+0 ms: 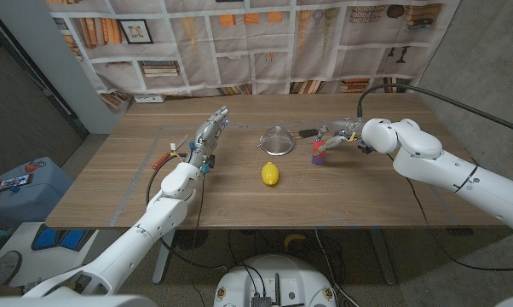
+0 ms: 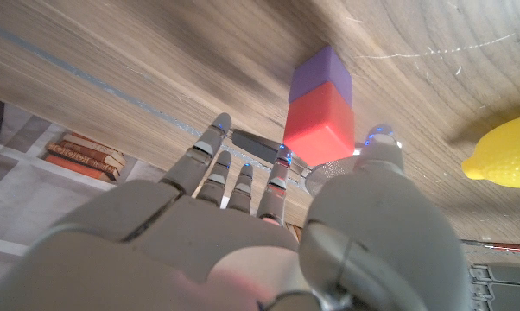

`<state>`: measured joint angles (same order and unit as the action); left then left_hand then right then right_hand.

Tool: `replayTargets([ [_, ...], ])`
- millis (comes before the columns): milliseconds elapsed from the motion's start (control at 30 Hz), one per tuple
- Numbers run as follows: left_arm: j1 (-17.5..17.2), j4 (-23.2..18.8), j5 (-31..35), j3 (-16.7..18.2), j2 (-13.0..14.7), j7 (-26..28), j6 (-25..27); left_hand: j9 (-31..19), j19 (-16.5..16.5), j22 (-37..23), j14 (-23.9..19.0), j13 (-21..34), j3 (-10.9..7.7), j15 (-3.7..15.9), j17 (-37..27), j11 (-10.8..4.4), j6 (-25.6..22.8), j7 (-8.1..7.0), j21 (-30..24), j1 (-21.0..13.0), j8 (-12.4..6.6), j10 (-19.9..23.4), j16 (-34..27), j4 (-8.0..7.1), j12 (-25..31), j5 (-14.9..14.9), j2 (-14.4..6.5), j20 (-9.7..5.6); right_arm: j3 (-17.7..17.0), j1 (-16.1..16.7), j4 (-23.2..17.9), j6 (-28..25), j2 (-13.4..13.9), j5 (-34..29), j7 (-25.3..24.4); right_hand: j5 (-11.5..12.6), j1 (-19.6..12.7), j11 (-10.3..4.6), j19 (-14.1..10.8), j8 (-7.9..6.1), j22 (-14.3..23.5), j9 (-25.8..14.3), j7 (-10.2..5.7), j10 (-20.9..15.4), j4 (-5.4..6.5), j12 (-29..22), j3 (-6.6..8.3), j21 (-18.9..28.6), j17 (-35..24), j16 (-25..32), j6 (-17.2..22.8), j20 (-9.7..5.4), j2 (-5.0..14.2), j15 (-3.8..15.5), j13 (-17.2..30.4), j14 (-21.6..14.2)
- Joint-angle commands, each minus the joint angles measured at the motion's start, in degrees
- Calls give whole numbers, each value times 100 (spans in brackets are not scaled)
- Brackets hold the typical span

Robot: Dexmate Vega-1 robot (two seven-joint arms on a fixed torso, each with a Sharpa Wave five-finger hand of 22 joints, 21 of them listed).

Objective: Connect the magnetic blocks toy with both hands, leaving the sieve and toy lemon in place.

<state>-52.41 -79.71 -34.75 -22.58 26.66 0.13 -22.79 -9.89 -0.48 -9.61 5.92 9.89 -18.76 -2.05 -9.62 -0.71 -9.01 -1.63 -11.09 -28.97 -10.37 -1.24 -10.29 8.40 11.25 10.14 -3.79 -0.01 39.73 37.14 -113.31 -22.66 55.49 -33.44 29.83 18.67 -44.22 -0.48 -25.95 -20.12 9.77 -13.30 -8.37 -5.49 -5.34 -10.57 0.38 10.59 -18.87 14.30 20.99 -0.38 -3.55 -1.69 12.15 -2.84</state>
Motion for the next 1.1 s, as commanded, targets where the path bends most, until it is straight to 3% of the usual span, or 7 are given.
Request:
replayTargets([
  [33, 66, 69, 17, -29, 64, -94, 54, -11, -27, -12, 46, 10, -24, 5, -2, 10, 18, -18, 35, 13, 12, -37, 30, 0, -19, -7, -23, 4, -103, 69, -31, 101, 92, 217, 33, 83, 209, 48, 114, 80, 9, -14, 26, 186, 39, 18, -119, -23, 5, -75, -215, 102, -55, -131, 21, 96],
  [267, 78, 42, 94, -65, 147, -83, 158, -10, -128, -13, 132, 11, -6, -11, -4, -11, 142, -60, 67, 78, 49, -134, 49, -7, -55, -10, -21, -3, -218, 135, 6, 192, 130, 505, -44, 178, 547, 167, 422, 391, 10, -17, 91, 601, 193, 10, -311, -31, 0, -164, -1024, 242, -106, -287, 28, 322],
  [533, 33, -52, 231, -55, 234, 76, 214, -6, -164, -13, 168, 9, 10, -5, -4, -128, 297, -140, 65, 150, 73, -146, 42, -18, -51, -7, -34, -8, -563, 457, 176, 521, 153, 1133, -716, 228, 869, 259, 705, 663, 6, 16, 246, 839, 366, -17, -450, -36, -15, -203, -1615, 324, -57, -379, 28, 502],
  [867, 36, 73, 312, -21, 154, 218, 54, -4, -142, -16, 117, 8, 34, 54, -3, -178, 317, -135, 43, 240, 44, -100, 13, -43, -29, -2, -52, -49, -986, 842, 449, 933, 75, 2089, -1472, 241, 1010, 256, 749, 684, 3, 57, 246, 713, 449, -89, -492, -19, -23, -183, -1581, 293, -2, -343, 21, 492],
  [1100, 47, 147, 341, 9, 173, 259, 35, -3, -129, -16, 103, 7, 34, 70, -2, -195, 288, -137, 36, 275, 25, -68, 10, -53, -19, 6, -83, -51, -1154, 1087, 490, 917, 33, 2476, -1993, 258, 1153, 149, 710, 677, -2, 118, 226, 451, 539, -179, -526, 11, -23, -132, -1436, 210, 80, -191, 0, 388],
])
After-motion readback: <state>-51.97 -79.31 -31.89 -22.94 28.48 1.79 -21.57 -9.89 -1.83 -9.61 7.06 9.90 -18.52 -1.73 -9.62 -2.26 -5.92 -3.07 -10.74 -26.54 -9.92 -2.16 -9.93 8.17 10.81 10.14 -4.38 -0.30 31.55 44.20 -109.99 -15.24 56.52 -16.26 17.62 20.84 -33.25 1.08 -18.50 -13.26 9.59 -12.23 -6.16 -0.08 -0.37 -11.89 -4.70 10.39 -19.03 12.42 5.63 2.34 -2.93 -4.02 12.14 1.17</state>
